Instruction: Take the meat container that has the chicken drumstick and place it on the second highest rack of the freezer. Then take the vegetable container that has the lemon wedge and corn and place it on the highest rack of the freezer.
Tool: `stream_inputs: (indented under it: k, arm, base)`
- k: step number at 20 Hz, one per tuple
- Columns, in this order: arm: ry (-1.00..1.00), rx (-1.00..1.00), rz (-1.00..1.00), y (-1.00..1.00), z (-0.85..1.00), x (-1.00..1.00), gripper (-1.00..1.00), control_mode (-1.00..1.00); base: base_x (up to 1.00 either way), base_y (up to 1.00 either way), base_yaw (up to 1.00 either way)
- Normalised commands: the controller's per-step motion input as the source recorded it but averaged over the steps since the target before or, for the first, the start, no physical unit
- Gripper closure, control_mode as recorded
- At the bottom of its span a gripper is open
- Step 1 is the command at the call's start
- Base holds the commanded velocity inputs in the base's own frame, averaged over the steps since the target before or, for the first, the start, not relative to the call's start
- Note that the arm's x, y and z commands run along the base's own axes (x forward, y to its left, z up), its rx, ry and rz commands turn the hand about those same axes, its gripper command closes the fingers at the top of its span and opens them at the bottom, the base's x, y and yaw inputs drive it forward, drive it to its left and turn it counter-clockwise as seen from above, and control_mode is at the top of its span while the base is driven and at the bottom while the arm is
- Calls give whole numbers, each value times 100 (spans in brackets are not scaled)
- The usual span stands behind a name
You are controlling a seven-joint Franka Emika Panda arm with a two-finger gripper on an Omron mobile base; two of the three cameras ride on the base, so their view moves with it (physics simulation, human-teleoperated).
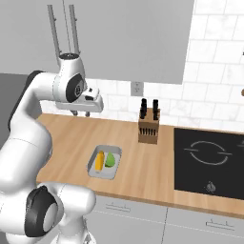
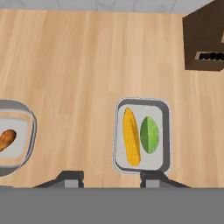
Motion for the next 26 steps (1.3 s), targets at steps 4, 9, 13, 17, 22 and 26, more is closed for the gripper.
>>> stream_inputs:
  k: [4, 9, 13, 17, 22, 26]
  arm:
    - [1, 1, 0, 7, 0, -3, -100, -100]
    - [4, 0, 11, 85, -20, -30, -100, -100]
    - [0, -3, 31, 100, -61, -50, -100, -100]
    - [4, -3, 35, 100, -85, -31, -100, -100]
    - [14, 2, 39, 100, -64, 0, -100, -100]
    - [1, -12, 43, 100, -71, 0, -100, -100]
  base:
    - [0, 0, 0]
    - [0, 0, 0]
    - [0, 0, 0]
    - [0, 0, 0]
    - [0, 0, 0]
    - [0, 0, 0]
